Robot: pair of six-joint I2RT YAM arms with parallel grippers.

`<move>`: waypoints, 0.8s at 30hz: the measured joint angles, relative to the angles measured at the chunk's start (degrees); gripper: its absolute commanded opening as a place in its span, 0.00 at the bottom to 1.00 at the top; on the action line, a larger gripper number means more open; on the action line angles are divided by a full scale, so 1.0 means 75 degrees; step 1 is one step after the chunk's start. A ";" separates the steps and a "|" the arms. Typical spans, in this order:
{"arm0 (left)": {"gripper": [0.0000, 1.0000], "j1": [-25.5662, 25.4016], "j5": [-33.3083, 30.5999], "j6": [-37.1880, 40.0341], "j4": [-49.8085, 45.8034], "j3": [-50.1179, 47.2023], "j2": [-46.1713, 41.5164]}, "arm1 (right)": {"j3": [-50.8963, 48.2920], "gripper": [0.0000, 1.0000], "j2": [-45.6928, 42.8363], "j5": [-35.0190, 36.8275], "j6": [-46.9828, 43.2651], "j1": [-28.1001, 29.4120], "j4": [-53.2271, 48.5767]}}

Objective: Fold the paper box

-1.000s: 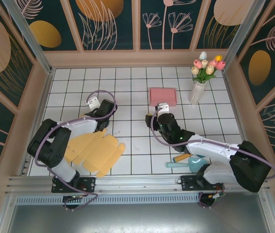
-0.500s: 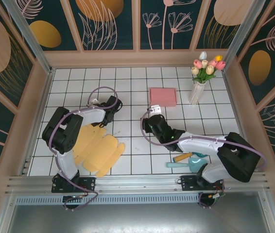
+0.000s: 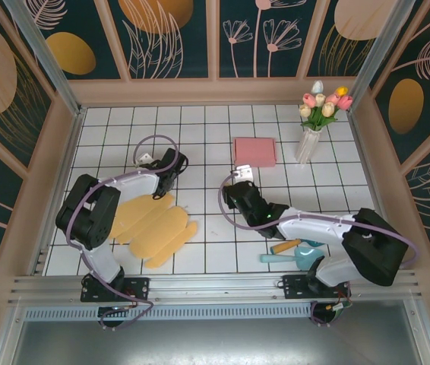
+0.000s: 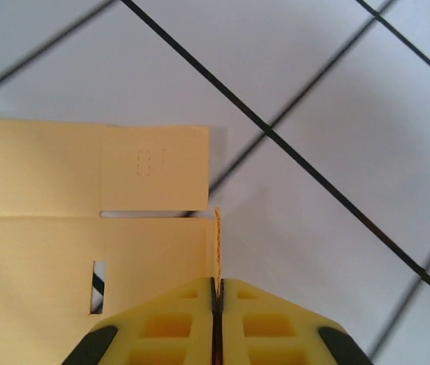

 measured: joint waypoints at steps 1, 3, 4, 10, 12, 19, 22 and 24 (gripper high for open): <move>0.08 -0.0090 0.0131 -0.0006 0.0087 -0.0003 -0.0041 | -0.0009 0.51 -0.0152 0.0087 0.0038 0.0000 -0.0090; 0.08 -0.0455 0.0309 -0.0090 0.0233 -0.0003 -0.0125 | -0.0079 0.51 -0.0644 0.0289 0.0114 0.0000 -0.0224; 0.08 -0.0670 0.0379 -0.0128 0.0280 0.0020 -0.0143 | -0.0131 0.51 -0.0889 0.0361 0.0149 0.0000 -0.0268; 0.13 -0.1990 0.0577 -0.0318 0.0423 0.0927 0.0082 | -0.0790 0.53 -0.3060 0.1005 0.0644 0.0000 -0.0530; 0.18 -0.2203 0.0621 -0.0277 0.0597 0.1402 0.0344 | -0.1078 0.54 -0.3759 0.1154 0.0761 -0.0020 -0.0603; 0.61 -0.2349 0.0988 0.0662 0.1518 0.1851 0.0807 | -0.1475 0.56 -0.5088 0.1183 0.1084 -0.0481 -0.1008; 0.64 -0.2349 0.1003 0.1262 0.2055 0.1504 0.0580 | -0.1480 0.56 -0.5135 0.0793 0.1035 -0.0836 -0.0956; 0.65 -0.2349 0.0831 0.1577 0.2189 0.0956 0.0108 | -0.1550 0.60 -0.5074 0.0350 0.0912 -0.1090 -0.0801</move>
